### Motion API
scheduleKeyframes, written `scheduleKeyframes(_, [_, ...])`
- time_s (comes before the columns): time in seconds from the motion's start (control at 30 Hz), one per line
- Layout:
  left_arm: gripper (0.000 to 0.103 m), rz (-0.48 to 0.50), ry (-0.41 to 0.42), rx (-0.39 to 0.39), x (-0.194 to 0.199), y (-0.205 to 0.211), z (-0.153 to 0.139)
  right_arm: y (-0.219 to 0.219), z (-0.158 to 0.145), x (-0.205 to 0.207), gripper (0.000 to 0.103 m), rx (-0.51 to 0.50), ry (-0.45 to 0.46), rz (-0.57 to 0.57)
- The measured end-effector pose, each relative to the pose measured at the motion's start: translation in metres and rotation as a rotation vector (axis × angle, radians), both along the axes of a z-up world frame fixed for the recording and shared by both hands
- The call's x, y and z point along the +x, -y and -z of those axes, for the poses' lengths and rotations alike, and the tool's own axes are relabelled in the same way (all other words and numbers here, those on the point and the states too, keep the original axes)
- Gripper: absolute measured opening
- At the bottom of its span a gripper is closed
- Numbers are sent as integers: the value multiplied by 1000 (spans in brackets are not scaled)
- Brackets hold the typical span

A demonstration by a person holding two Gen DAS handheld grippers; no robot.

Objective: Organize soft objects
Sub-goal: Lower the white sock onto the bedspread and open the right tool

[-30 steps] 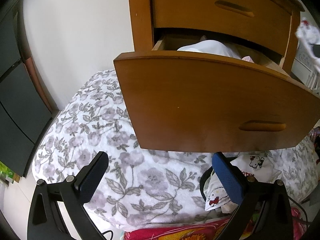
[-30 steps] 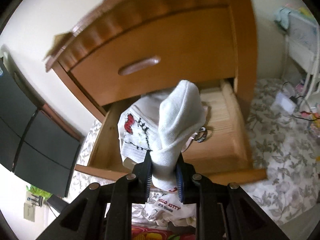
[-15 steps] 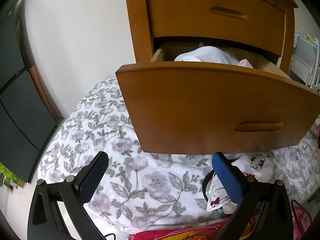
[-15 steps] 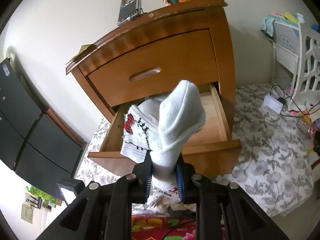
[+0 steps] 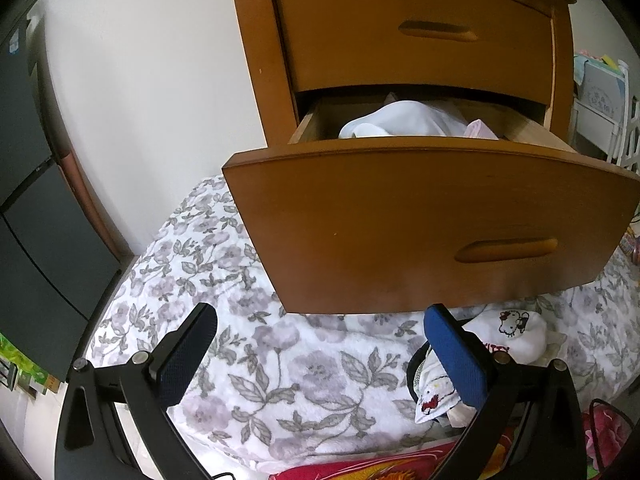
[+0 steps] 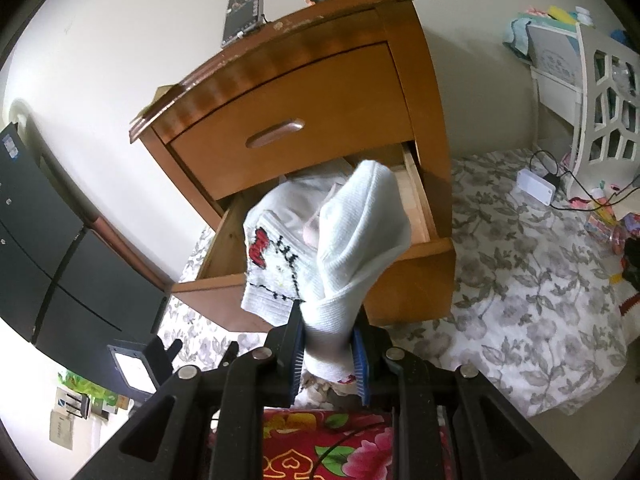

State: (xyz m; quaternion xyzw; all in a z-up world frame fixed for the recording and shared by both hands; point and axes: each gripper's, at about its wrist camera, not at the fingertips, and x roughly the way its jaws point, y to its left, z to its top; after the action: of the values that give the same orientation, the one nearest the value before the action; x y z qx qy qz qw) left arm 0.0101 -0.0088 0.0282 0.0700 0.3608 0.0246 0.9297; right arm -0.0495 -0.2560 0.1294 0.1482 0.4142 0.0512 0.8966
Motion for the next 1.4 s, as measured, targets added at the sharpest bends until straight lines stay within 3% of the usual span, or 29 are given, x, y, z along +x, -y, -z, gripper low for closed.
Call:
scheduleKeyframes(0.33, [103,5,6,17,-1,3,0,-7,36,8,23,-6,-102,-21])
scheduleKeyframes(0.87, [103,6,-3,18,0,4,1,-29,141,36,25,-20,-386,-81])
scheduleKeyframes(1.4, [103,6,-14,7,1,2,2,-46,173,62,25,-46,-482,-107])
